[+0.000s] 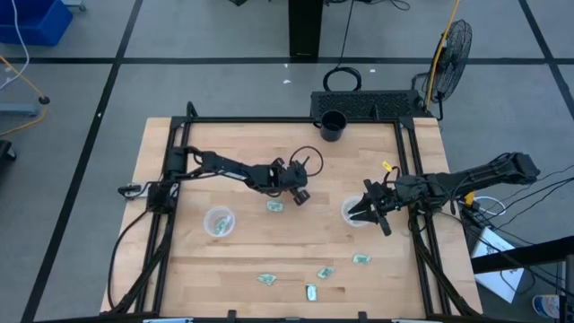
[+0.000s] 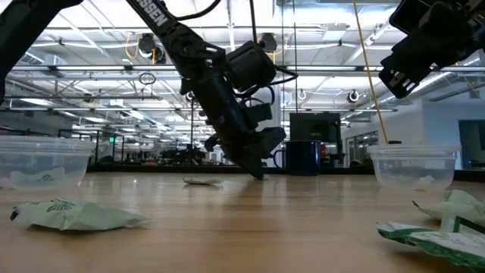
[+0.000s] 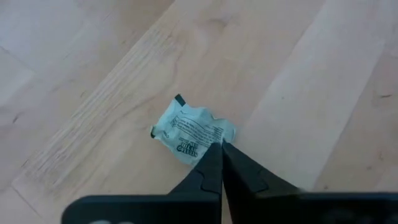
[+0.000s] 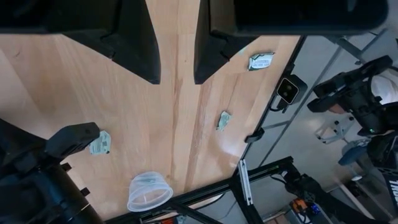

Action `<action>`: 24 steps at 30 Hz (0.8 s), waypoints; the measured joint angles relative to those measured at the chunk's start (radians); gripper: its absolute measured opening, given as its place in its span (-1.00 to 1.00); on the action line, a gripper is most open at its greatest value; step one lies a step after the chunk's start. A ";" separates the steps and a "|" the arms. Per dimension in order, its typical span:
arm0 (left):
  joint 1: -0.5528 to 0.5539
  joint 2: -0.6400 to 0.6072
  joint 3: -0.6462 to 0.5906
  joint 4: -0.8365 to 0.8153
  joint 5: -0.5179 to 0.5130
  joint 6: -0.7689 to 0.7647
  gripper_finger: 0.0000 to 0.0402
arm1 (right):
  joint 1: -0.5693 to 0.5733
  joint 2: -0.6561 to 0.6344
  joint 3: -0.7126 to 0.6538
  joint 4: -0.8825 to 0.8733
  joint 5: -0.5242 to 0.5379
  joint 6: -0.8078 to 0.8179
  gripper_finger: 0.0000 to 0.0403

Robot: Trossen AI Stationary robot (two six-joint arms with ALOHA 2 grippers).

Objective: Pick and place items into bin
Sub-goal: Put the stevia packet into the left transparent bin

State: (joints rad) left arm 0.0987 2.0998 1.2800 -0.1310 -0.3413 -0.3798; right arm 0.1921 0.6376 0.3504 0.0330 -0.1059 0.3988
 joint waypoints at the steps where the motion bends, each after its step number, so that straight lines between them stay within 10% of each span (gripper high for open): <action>1: 0.002 0.000 0.000 0.002 0.000 0.000 -0.98 | 0.000 0.000 0.000 0.000 0.000 0.000 -0.56; 11: -0.005 -0.043 -0.004 -0.020 0.006 -0.006 -0.99 | 0.000 0.000 0.000 0.000 0.000 0.000 -0.56; 24: -0.211 -0.490 -0.001 -0.536 0.035 -0.261 -1.00 | 0.000 0.000 -0.001 -0.009 0.000 0.000 -0.56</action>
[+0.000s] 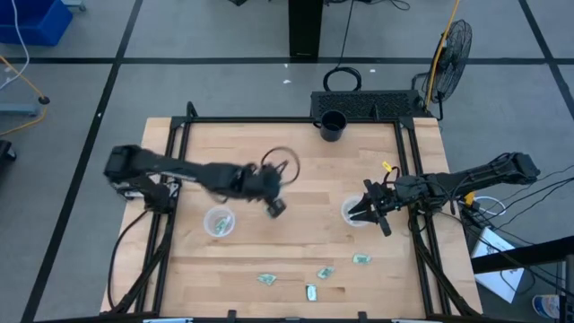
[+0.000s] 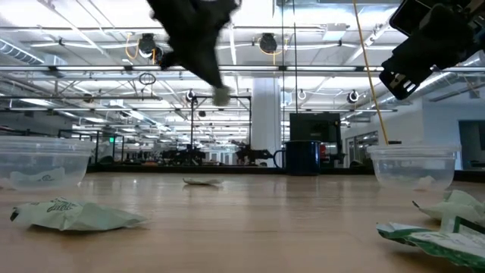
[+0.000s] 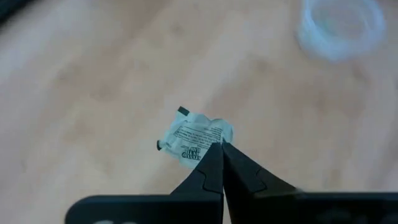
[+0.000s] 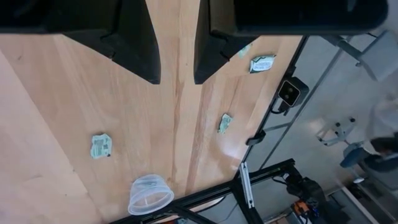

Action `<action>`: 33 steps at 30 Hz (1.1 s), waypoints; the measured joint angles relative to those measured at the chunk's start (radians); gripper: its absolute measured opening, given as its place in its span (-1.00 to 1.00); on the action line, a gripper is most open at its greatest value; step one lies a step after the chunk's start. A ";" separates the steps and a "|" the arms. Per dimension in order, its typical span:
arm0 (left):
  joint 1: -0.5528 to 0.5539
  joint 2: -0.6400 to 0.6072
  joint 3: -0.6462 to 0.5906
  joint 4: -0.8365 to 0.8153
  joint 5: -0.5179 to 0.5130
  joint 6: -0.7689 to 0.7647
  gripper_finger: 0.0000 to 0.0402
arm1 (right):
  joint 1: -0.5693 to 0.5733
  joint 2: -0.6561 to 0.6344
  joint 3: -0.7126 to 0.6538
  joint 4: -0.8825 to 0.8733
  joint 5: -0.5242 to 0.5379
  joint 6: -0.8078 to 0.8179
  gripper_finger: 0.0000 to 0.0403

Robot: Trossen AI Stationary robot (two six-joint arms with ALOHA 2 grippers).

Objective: Pick and place items into bin
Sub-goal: Put the stevia packet into the left transparent bin

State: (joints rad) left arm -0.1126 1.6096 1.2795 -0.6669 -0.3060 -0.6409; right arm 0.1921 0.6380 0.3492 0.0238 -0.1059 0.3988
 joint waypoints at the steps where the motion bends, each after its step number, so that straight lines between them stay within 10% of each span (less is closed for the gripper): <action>1: -0.039 -0.015 -0.001 -0.041 0.000 -0.040 -1.00 | 0.000 0.000 0.000 -0.002 0.000 0.000 -0.56; 15: -0.513 0.035 -0.002 -0.507 0.040 -0.906 -1.00 | 0.000 0.000 0.000 -0.005 0.000 -0.052 -0.56; 33: -0.407 0.047 -0.180 -0.531 0.054 -1.095 -1.00 | 0.000 0.000 -0.107 0.122 0.002 -0.041 -0.56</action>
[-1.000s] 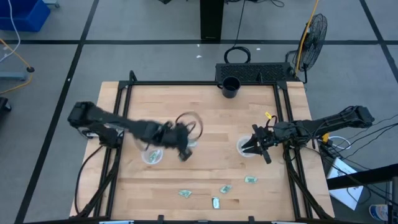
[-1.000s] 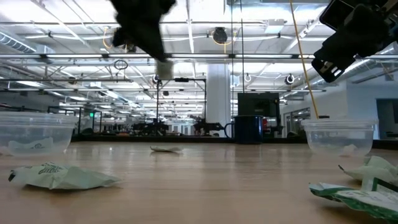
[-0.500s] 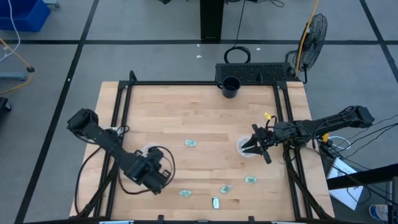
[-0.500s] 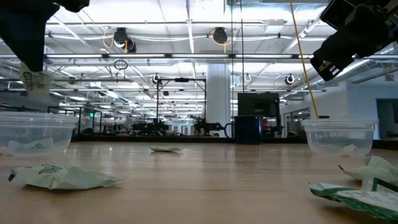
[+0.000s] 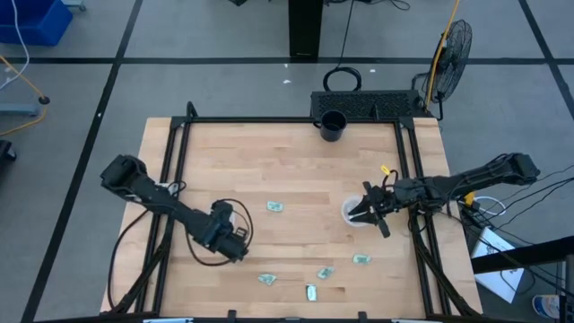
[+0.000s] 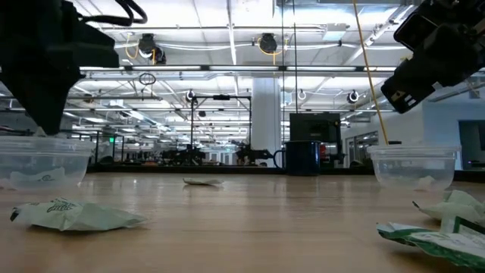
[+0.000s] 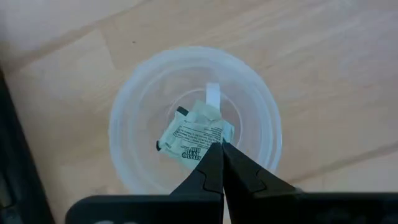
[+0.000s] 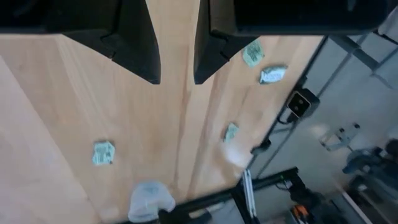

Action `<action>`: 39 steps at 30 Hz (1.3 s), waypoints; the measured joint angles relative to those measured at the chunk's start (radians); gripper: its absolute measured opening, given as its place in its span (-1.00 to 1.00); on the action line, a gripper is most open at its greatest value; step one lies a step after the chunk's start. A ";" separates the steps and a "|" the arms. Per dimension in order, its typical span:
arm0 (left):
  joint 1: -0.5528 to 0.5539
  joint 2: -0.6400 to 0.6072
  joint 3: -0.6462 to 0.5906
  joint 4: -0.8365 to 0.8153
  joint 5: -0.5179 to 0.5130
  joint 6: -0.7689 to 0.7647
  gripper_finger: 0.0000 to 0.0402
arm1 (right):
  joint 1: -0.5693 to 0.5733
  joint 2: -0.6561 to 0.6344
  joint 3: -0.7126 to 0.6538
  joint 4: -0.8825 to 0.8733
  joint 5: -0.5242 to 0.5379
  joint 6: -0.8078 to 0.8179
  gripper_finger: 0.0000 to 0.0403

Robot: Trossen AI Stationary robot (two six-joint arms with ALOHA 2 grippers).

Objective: Pick and place items into bin
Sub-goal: Put the stevia packet into the left transparent bin

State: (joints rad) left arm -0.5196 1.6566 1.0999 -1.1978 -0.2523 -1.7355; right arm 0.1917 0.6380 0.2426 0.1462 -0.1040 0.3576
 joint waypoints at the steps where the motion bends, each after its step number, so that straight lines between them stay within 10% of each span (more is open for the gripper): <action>1: 0.009 0.000 -0.007 0.019 0.001 0.001 -1.00 | 0.000 0.000 -0.010 0.024 0.000 0.000 -0.56; 20: 0.094 0.000 -0.045 0.099 0.116 0.092 -0.90 | 0.000 0.000 -0.048 0.126 -0.002 -0.044 -0.56; 39: 0.140 -0.038 -0.011 0.068 0.085 0.117 -0.39 | 0.000 0.000 -0.048 0.125 0.065 -0.101 -0.56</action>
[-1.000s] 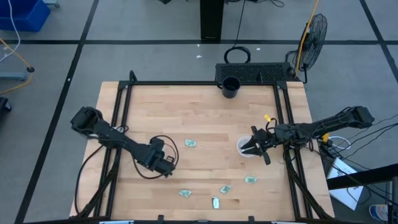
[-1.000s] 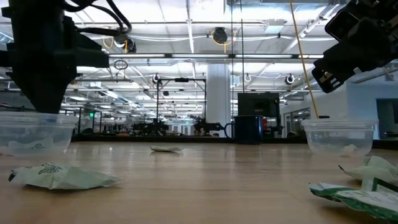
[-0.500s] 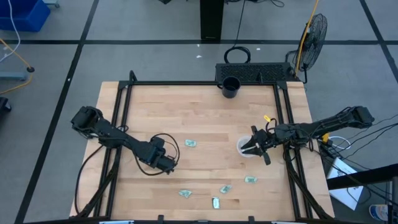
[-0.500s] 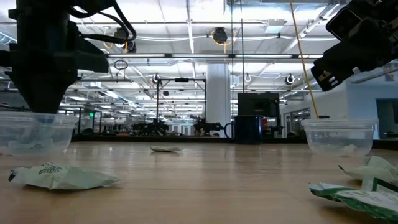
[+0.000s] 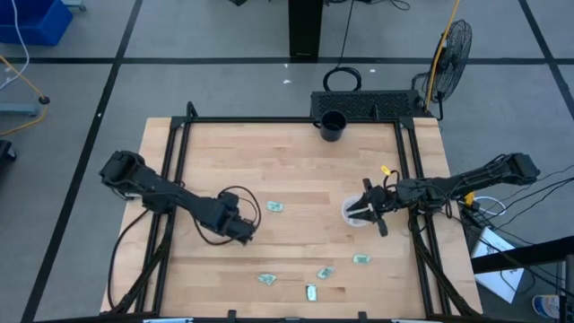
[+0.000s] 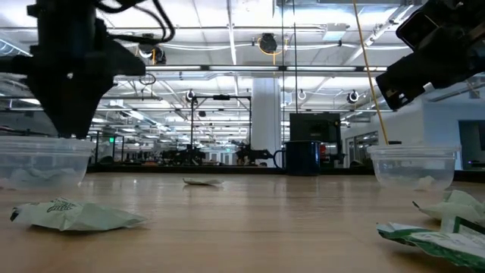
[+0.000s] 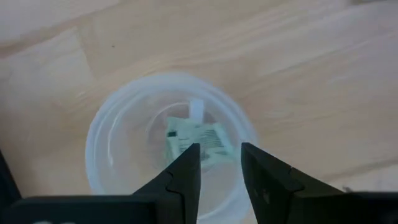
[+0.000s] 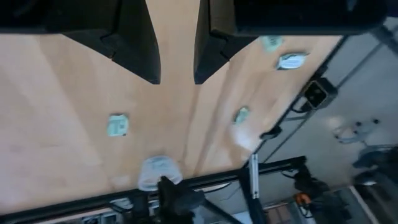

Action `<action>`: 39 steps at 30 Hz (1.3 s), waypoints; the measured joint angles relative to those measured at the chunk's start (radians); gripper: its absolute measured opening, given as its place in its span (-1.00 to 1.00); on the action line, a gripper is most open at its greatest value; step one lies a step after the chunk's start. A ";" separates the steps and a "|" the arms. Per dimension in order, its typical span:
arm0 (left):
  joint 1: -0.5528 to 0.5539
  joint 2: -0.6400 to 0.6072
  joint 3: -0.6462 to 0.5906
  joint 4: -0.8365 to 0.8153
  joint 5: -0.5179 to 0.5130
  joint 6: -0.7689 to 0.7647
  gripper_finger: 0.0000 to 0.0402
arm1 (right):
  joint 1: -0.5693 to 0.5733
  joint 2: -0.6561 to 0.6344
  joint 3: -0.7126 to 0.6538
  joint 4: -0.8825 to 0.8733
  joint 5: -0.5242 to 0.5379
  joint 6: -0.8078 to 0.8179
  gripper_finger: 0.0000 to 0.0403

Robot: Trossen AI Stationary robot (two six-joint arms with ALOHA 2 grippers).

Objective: Pick and place items into bin
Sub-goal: Put the stevia packet into the left transparent bin

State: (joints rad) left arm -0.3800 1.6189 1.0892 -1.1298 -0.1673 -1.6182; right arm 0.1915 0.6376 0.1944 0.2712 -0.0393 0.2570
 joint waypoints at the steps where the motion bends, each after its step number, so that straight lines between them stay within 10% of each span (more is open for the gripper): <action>1: 0.008 -0.009 0.011 -0.001 0.000 0.010 -0.39 | 0.000 0.000 0.000 0.000 0.012 -0.009 -0.56; 17: 0.097 -0.001 0.119 0.378 -0.341 0.336 -0.39 | 0.000 0.000 0.000 0.001 0.013 -0.008 -0.56; 39: 0.211 0.305 0.117 0.690 -0.223 0.765 -0.39 | -0.001 0.004 0.000 0.001 0.014 -0.008 -0.56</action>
State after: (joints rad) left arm -0.1686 1.9237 1.2064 -0.4397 -0.3901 -0.8537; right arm 0.1902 0.6415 0.1943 0.2724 -0.0250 0.2489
